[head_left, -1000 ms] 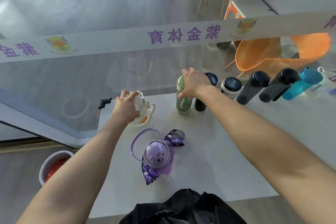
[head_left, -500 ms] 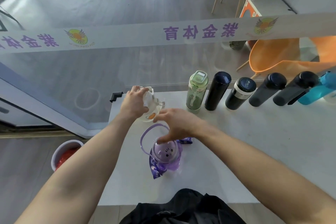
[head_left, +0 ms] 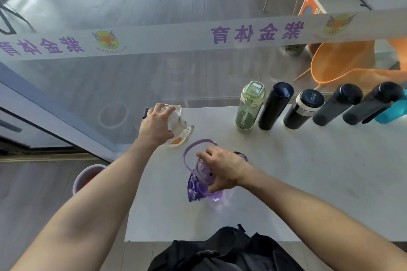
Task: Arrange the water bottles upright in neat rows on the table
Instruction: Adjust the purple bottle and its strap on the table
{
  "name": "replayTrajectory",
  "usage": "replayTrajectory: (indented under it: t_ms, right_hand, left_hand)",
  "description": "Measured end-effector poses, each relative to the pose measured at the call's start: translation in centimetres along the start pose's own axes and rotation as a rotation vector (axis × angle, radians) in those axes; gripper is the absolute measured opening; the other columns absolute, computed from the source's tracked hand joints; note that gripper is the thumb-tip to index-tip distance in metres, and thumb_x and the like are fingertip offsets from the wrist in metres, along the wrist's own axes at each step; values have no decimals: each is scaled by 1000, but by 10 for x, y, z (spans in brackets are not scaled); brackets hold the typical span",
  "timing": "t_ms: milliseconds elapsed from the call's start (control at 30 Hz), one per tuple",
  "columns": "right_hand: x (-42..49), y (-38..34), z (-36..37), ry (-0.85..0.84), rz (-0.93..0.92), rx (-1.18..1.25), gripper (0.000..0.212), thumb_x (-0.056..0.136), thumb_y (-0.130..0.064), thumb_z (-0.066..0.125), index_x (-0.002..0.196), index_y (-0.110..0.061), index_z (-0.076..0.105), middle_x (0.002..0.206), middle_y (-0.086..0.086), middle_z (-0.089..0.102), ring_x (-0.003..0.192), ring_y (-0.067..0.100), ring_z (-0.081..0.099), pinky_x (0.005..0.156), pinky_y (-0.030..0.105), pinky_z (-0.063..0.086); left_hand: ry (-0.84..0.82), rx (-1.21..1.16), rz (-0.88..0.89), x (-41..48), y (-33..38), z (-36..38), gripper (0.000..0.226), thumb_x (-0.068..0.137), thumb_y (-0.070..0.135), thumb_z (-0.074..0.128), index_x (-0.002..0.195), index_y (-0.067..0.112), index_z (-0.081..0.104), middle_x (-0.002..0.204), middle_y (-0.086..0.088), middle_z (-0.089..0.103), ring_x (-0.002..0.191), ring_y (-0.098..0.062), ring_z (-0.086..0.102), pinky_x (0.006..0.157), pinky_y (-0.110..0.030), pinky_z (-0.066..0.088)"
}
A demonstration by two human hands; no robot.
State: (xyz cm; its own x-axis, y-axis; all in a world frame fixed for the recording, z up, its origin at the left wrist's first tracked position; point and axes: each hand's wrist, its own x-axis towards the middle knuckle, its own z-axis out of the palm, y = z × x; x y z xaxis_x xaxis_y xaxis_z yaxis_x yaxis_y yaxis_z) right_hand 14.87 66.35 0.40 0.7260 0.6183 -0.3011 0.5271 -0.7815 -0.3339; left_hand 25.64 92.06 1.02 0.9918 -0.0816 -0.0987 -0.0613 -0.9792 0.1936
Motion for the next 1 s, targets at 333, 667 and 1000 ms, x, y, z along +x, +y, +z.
replayTrajectory:
  t_ms: [333,667,1000]
  right_hand:
    - [60,17,-34,230,359,195,103,60,-60,83,147,-22,43,121,7,55,112,29,58,99,41,56]
    - [108,45,-64,323,495,202,101,62,-63,90,143,-22,47,123,12,57,114,33,59,100,44,57]
    - [119,48,-57,397,523,253,98,62,-68,90,139,-23,49,122,10,60,112,32,63,99,45,60]
  left_hand:
    - [22,-8,-32,3,-31,-2,94,69,26,92,152,36,50,157,-2,43,137,-36,48,97,-54,58]
    - [13,15,-34,4,-35,-1,93,74,25,88,155,39,45,162,1,36,144,-32,40,94,-51,58]
    - [23,-11,-51,6,-34,2,91,75,19,87,155,35,46,164,-1,35,146,-34,39,95,-54,59]
